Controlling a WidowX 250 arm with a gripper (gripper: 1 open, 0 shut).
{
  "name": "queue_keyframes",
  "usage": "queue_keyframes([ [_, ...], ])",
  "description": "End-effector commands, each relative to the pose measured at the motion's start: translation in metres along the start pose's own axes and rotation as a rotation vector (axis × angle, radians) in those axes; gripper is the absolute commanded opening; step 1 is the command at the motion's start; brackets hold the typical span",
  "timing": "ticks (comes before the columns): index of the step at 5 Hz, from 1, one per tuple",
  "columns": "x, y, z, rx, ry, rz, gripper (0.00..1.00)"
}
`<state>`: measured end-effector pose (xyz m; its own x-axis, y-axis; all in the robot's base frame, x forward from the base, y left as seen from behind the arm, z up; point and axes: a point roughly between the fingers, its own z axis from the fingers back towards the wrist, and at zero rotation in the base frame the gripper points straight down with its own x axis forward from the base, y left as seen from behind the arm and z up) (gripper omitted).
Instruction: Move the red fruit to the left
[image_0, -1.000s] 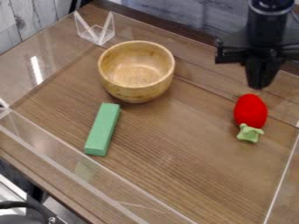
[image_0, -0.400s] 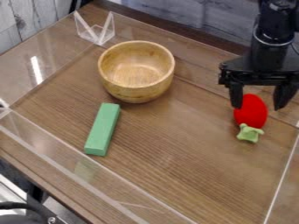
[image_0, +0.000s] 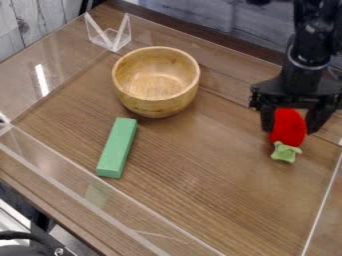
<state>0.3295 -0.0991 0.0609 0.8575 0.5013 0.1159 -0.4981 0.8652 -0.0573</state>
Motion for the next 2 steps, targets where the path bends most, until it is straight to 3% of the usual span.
queue_keyframes([
  [1,0.0189,-0.0077,0.0059,-0.031,-0.054,0.048,1.0],
  [2,0.0265,-0.0029,0.005,-0.02,-0.056,0.071,1.0],
])
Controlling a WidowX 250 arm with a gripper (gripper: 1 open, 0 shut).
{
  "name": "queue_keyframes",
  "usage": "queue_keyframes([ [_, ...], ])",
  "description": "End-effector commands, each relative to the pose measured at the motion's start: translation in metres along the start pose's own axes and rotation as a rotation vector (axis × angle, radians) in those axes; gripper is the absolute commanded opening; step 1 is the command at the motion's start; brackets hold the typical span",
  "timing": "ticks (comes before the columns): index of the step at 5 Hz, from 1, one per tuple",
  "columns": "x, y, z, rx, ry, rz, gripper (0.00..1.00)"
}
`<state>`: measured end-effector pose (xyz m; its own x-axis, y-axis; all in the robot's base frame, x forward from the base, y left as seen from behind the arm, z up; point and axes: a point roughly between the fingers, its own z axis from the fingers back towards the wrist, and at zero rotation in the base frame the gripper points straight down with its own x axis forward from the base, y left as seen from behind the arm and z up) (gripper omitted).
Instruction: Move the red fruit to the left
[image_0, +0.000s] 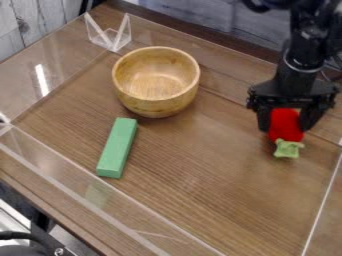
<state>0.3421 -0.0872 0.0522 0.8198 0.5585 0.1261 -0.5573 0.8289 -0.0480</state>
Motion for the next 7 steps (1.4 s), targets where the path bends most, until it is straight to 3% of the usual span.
queue_keyframes([
  [1,0.014,-0.004,0.016,-0.033,-0.04,0.019,1.0],
  [2,0.012,-0.02,0.0,-0.03,-0.035,-0.006,1.0],
  [3,0.009,-0.035,-0.013,-0.031,-0.034,-0.042,0.0],
  [5,0.0,-0.035,-0.004,-0.001,-0.05,-0.012,0.0],
  [7,-0.009,-0.03,0.018,-0.01,-0.049,-0.146,0.0],
])
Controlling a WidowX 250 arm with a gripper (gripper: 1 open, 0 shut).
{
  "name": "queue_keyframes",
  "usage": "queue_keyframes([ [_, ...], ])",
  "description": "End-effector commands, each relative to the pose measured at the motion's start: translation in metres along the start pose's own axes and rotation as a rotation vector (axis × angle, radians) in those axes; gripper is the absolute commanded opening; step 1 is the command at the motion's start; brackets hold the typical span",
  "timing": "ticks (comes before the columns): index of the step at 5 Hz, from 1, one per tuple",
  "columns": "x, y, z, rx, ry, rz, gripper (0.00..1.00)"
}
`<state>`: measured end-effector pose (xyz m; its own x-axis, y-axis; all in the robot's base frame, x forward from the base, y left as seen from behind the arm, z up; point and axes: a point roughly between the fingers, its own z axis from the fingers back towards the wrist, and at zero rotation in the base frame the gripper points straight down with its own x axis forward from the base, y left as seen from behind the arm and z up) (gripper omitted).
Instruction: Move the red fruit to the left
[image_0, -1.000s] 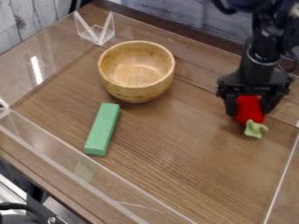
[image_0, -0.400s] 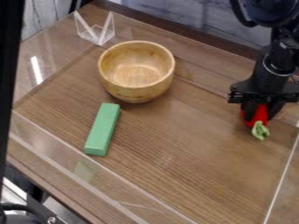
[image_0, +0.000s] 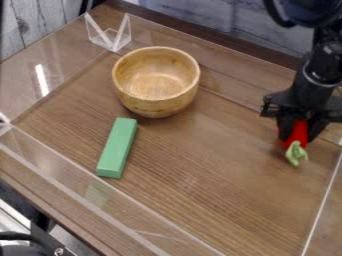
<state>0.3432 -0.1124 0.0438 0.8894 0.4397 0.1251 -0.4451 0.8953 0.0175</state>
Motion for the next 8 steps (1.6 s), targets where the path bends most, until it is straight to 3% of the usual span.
queue_keyframes([
  [1,0.011,-0.004,0.023,-0.045,-0.06,-0.002,0.0],
  [2,0.015,-0.001,0.019,-0.024,-0.072,-0.002,0.0],
  [4,0.01,0.0,-0.001,-0.011,-0.082,-0.118,0.0],
  [5,0.01,-0.005,0.003,-0.009,-0.071,-0.079,1.0],
  [6,0.011,-0.009,0.008,-0.013,-0.062,-0.033,0.0],
  [8,0.033,0.009,0.024,-0.017,-0.061,-0.07,0.0],
])
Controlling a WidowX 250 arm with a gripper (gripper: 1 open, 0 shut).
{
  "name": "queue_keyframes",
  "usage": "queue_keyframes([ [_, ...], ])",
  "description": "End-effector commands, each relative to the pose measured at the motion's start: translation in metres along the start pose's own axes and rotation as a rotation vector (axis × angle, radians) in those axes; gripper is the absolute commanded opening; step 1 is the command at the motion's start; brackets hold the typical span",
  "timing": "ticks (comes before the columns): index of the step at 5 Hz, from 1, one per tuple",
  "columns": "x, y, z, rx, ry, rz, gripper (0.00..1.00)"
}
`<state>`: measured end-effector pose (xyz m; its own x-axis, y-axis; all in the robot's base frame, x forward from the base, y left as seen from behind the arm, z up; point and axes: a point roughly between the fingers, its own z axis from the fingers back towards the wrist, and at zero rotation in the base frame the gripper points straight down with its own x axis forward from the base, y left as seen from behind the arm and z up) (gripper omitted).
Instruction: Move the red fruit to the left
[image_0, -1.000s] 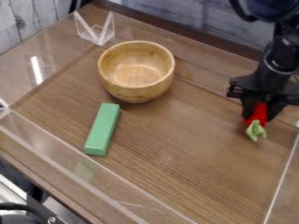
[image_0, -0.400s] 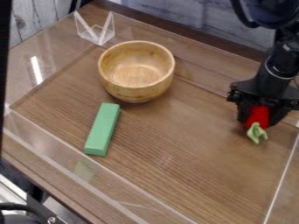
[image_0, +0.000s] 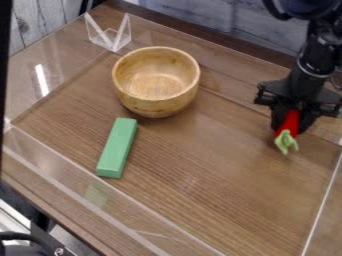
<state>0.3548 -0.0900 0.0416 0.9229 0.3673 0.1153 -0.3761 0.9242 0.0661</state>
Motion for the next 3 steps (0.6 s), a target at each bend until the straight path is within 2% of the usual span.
queue_keyframes([
  [1,0.01,-0.008,0.027,-0.054,-0.061,0.002,1.0],
  [2,0.023,0.001,0.045,-0.088,-0.074,-0.023,0.0],
  [3,0.035,0.02,0.067,-0.126,-0.099,0.012,0.0],
])
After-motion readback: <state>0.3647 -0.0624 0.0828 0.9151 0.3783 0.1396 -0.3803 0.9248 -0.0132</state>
